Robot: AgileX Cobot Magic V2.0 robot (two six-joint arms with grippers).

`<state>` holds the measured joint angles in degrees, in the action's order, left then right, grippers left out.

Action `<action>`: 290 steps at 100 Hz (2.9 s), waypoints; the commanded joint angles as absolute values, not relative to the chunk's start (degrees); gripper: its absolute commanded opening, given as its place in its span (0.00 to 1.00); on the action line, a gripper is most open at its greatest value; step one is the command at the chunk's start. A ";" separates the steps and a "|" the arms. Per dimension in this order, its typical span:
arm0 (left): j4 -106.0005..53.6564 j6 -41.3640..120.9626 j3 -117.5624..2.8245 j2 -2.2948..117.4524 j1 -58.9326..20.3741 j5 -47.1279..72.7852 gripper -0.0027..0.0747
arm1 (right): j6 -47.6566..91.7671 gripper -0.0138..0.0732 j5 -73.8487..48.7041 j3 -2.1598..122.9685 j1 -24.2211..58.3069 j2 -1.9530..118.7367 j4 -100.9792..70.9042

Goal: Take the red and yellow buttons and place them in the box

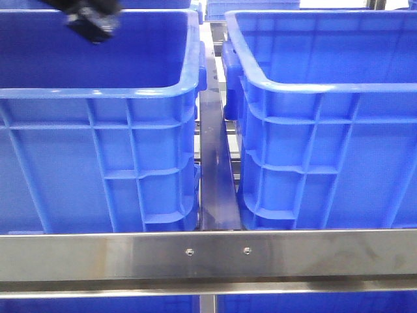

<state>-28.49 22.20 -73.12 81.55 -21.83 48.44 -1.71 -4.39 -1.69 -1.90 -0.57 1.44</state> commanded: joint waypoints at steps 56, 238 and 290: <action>-31.12 22.24 -74.77 82.70 -39.62 43.58 0.24 | -1.39 0.08 1.33 -0.73 -2.02 -1.94 2.06; -31.12 22.24 -74.77 82.70 -39.62 43.84 0.24 | 25.58 0.84 -54.63 56.63 0.37 61.97 -68.03; -31.12 22.24 -74.77 82.70 -39.62 43.84 0.24 | 29.78 0.84 -46.39 56.63 14.34 72.17 -73.38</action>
<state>-28.95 22.23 -73.12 84.64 -39.15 46.07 28.65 -47.72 54.61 13.39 72.81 -69.49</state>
